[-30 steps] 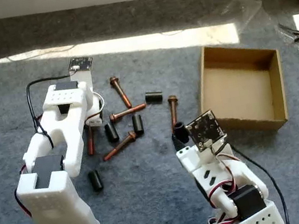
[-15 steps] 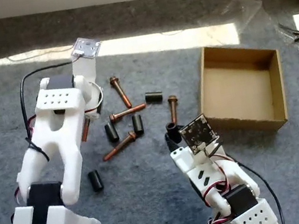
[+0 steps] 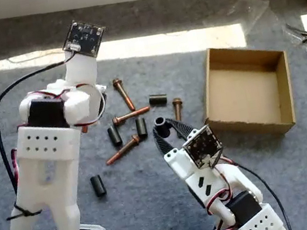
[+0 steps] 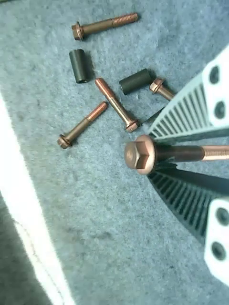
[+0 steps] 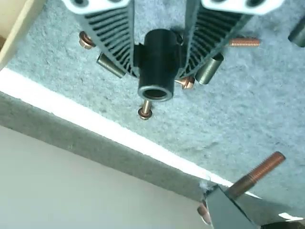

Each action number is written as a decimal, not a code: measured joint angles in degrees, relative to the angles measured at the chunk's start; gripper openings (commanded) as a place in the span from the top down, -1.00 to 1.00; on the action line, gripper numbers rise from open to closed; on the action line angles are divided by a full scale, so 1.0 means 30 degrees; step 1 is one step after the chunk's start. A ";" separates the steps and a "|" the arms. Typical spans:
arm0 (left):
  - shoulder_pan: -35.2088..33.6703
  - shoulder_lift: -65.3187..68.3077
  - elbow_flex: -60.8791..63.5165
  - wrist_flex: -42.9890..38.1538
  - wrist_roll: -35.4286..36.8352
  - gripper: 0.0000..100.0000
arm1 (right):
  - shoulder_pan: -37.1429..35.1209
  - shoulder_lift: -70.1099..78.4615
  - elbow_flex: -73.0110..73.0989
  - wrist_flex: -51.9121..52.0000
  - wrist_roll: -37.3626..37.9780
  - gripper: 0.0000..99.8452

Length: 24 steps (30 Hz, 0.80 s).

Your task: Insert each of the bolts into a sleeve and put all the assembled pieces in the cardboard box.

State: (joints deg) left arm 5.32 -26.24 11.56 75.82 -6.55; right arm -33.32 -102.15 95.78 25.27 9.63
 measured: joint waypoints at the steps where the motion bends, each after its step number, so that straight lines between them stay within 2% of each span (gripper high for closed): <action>1: 0.0029 -0.0615 0.0000 0.0029 0.0000 0.99 | 0.0000 0.0000 0.0000 -0.0117 0.0000 0.99; 10: 0.0000 -0.4542 0.0088 0.0059 0.0000 0.99 | -0.0059 0.0000 0.0000 -0.3048 0.0000 0.99; 14: 0.1172 -0.6183 0.1670 0.0029 0.0000 0.99 | -0.0205 0.0000 0.0000 -0.3194 0.0000 0.99; 24: 0.2842 -1.2366 0.9084 -0.7121 0.0000 0.99 | -0.1700 0.0029 0.0000 -0.4161 0.0000 0.99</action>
State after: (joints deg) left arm 13.85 -63.34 38.81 54.46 -6.55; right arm -38.42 -102.07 95.78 12.79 9.63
